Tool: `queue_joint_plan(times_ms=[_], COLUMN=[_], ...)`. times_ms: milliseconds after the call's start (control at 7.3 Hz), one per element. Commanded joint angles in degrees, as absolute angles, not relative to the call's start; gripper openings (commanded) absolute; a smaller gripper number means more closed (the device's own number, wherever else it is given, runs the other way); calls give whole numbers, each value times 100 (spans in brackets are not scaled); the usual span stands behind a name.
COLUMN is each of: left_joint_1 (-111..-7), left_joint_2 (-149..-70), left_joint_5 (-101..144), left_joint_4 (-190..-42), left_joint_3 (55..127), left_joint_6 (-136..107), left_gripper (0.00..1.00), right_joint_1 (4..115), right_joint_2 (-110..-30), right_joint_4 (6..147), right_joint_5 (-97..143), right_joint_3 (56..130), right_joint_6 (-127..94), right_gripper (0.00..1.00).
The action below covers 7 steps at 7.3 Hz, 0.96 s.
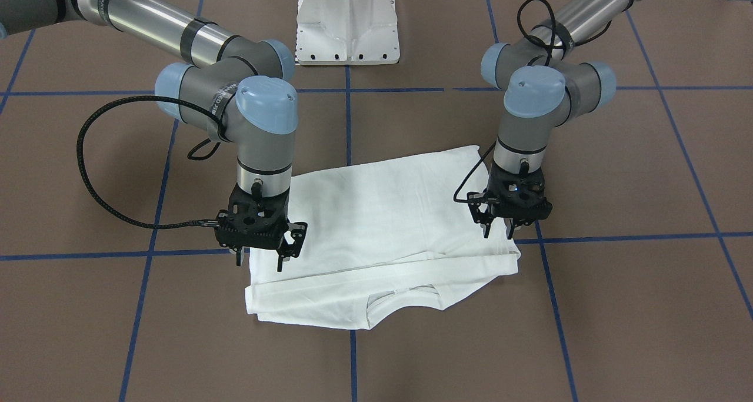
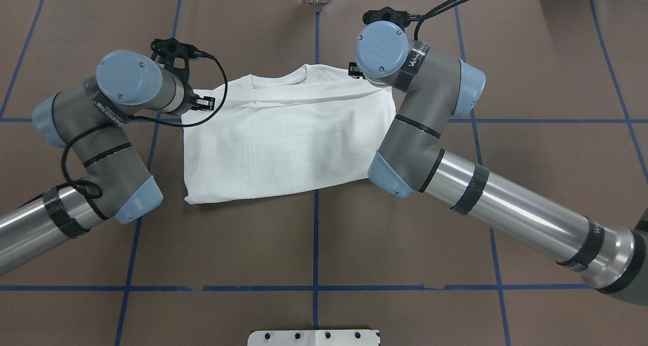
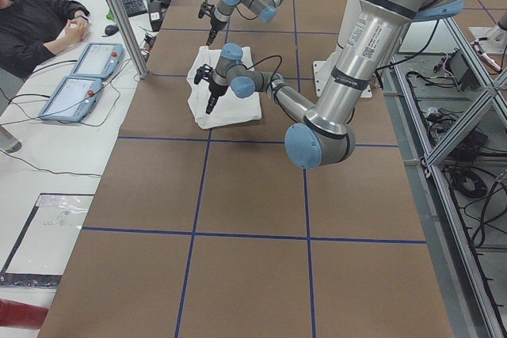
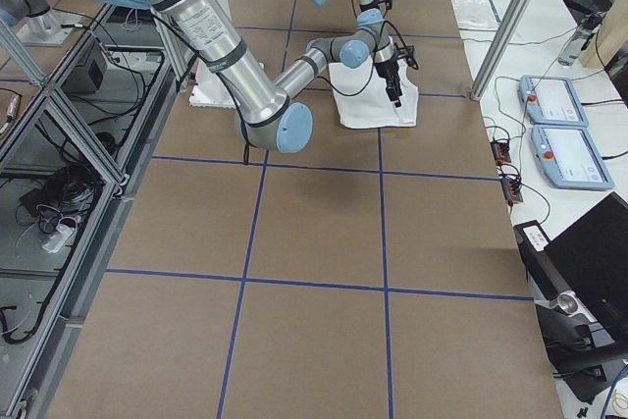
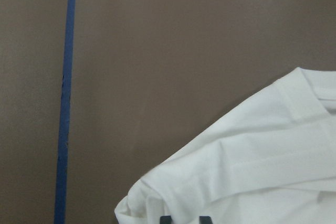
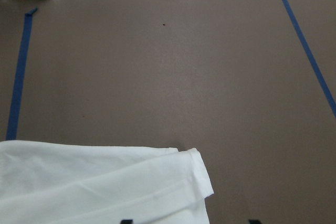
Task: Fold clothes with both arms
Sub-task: 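Move the left gripper to the folded shirt's side edge and grasp it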
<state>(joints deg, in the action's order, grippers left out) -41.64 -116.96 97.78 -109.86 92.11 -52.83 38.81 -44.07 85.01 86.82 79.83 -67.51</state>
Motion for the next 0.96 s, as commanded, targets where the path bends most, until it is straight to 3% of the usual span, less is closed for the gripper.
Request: queue_joint_plan(times_ms=[0, 137, 411, 822], left_joint_1=[-4053, -3556, -3060, -2787], left_joint_2=[-10877, -10463, -10398, -10345], left_joint_5=[10159, 10117, 9776, 9642], left_joint_4=[-11161, -11380, -11548, -11540], left_joint_3=[10287, 10623, 10591, 10503], left_joint_6=[-5535, -6094, -6617, -6873], left_gripper=[100, 100, 100, 90], right_joint_1=[3867, 3841, 3841, 3841], right_joint_2=[-4534, -4657, -4676, -4667], right_joint_4=[8133, 7895, 7884, 7875], right_joint_5=[8675, 8675, 8684, 8675], right_joint_3=[7998, 7998, 7998, 8007], right_joint_6=[-6662, -6662, -6662, -6662], right_gripper=[100, 100, 100, 100])
